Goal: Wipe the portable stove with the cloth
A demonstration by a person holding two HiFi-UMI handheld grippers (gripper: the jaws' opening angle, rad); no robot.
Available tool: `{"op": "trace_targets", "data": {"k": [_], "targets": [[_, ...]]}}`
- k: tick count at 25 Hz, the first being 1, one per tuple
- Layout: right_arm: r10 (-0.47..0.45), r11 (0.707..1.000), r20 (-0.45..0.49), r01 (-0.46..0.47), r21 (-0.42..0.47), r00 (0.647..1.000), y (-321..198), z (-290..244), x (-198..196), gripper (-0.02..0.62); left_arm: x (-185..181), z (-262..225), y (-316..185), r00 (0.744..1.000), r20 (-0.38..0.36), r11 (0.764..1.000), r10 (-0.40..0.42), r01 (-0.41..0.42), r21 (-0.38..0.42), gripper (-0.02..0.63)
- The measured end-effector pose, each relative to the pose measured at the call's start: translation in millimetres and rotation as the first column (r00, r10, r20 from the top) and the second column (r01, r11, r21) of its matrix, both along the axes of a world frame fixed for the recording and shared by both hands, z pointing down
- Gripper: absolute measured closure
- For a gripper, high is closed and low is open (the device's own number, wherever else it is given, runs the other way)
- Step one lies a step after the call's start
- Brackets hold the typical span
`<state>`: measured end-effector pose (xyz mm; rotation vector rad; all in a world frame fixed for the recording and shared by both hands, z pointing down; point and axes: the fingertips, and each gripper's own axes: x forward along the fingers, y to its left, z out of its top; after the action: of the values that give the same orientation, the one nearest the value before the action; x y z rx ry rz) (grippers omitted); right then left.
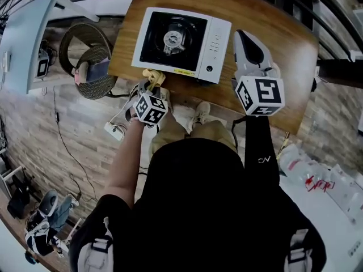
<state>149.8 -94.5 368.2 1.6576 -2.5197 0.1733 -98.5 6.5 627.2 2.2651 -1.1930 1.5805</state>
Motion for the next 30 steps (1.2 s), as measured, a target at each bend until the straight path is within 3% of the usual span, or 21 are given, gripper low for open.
{"op": "trace_targets", "data": {"k": [10, 15, 20, 22, 26, 28, 30], "targets": [[0.061, 0.998, 0.015, -0.060, -0.017, 0.998, 39, 7, 74, 0.594, 106, 2, 34, 0.986, -0.024, 0.986, 0.167, -0.168, -0.010, 0.538], [0.116, 0.993, 0.046, -0.115, -0.015, 0.992, 54, 9, 108, 0.594, 155, -4, 57, 0.961, -0.047, 0.961, 0.274, -0.275, -0.022, 0.538], [0.179, 0.984, 0.075, -0.178, -0.015, 0.981, 72, 8, 139, 0.594, 184, -7, 66, 0.958, -0.051, 0.956, 0.283, -0.286, -0.064, 0.539], [0.210, 0.978, 0.086, -0.210, -0.017, 0.974, 81, 9, 153, 0.594, 200, -10, 73, 0.941, -0.073, 0.939, 0.332, -0.337, -0.072, 0.538], [0.265, 0.964, 0.097, -0.264, -0.024, 0.959, 95, 13, 173, 0.594, 248, -34, 82, 0.871, -0.149, 0.881, 0.467, -0.473, -0.006, 0.538], [0.287, 0.958, 0.102, -0.286, -0.022, 0.952, 101, 13, 181, 0.594, 263, -43, 76, 0.863, -0.142, 0.873, 0.485, -0.488, 0.020, 0.538], [0.308, 0.951, 0.104, -0.307, -0.021, 0.946, 104, 11, 189, 0.594, 267, -43, 68, 0.870, -0.120, 0.878, 0.477, -0.479, 0.018, 0.538]]}}
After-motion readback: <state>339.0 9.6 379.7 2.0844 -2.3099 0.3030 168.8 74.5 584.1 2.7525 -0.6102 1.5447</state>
